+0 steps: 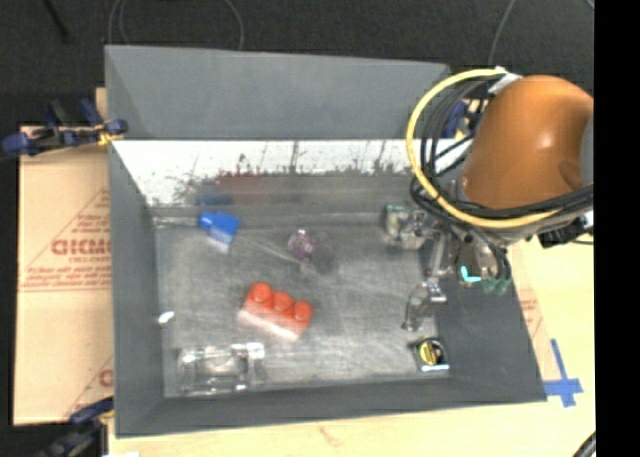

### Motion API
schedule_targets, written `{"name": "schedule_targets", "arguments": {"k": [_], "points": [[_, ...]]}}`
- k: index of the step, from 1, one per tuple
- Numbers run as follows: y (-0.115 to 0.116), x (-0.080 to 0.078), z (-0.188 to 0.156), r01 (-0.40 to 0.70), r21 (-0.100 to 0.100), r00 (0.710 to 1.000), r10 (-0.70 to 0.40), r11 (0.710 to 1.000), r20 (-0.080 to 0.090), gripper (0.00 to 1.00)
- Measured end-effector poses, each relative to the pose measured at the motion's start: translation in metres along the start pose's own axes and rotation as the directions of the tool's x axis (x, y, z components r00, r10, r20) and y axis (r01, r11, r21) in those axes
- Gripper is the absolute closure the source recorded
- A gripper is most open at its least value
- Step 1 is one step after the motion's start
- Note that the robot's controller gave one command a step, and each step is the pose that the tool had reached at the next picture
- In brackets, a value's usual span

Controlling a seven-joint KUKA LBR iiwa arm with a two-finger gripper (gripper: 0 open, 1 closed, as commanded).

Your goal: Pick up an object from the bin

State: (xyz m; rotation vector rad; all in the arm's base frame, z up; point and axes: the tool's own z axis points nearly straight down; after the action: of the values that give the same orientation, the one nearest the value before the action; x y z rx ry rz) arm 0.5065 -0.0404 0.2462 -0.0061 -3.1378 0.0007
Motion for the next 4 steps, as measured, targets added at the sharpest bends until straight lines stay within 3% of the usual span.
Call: {"name": "schedule_targets", "arguments": {"k": [1,2,3,4], "points": [[-0.082,0.021,0.104,0.243,0.001,0.97,-0.243,0.97,0.0,0.0],[-0.118,0.002,0.162,0.457,-0.005,0.889,-0.457,0.889,0.007,0.0],[-0.121,0.002,0.162,0.459,0.003,0.889,-0.459,0.889,0.006,1.0],[-0.117,0.0,0.161,0.46,-0.001,0.888,-0.46,0.888,0.014,0.0]]}}
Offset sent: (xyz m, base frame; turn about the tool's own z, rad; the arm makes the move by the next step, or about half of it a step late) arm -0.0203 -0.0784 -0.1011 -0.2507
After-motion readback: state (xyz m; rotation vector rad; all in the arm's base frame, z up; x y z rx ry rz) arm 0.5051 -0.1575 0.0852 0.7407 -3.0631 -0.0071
